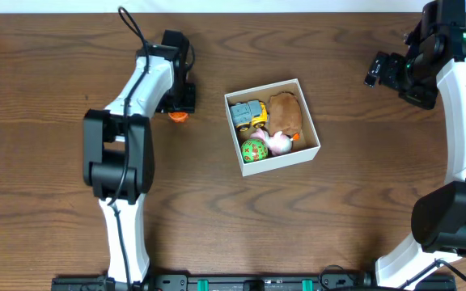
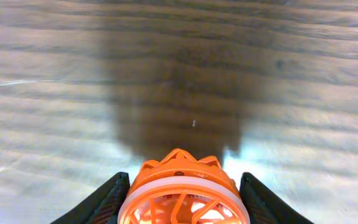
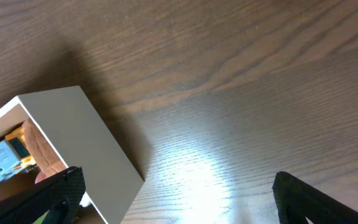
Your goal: Pack container
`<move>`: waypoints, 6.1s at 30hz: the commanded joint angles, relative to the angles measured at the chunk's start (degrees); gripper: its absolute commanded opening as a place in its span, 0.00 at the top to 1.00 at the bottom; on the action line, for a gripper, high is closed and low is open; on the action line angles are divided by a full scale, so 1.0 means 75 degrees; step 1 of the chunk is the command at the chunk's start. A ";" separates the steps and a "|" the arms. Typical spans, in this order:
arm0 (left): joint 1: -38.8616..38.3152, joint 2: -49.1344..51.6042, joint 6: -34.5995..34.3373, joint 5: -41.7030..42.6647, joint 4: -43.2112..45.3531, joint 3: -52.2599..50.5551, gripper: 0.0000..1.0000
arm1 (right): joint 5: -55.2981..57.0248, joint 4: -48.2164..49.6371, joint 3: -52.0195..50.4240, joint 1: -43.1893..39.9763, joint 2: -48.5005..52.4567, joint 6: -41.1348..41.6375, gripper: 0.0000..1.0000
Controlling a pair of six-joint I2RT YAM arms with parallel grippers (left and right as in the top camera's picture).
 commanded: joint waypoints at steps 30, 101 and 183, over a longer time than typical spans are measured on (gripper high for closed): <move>-0.3847 -0.1075 0.0067 0.0635 0.0373 -0.0050 0.50 | 0.0020 -0.0055 -0.0026 0.0055 0.0067 0.0076 0.01; -0.1716 -0.1300 0.0813 0.0551 0.1682 0.0137 0.94 | -0.0720 0.0277 -0.0026 0.0321 0.0067 -0.0755 0.14; 0.0469 -0.7344 0.0408 -0.1411 -0.2675 -0.0050 0.02 | -0.0606 0.1591 -0.2573 0.1058 -0.6679 -0.3378 0.01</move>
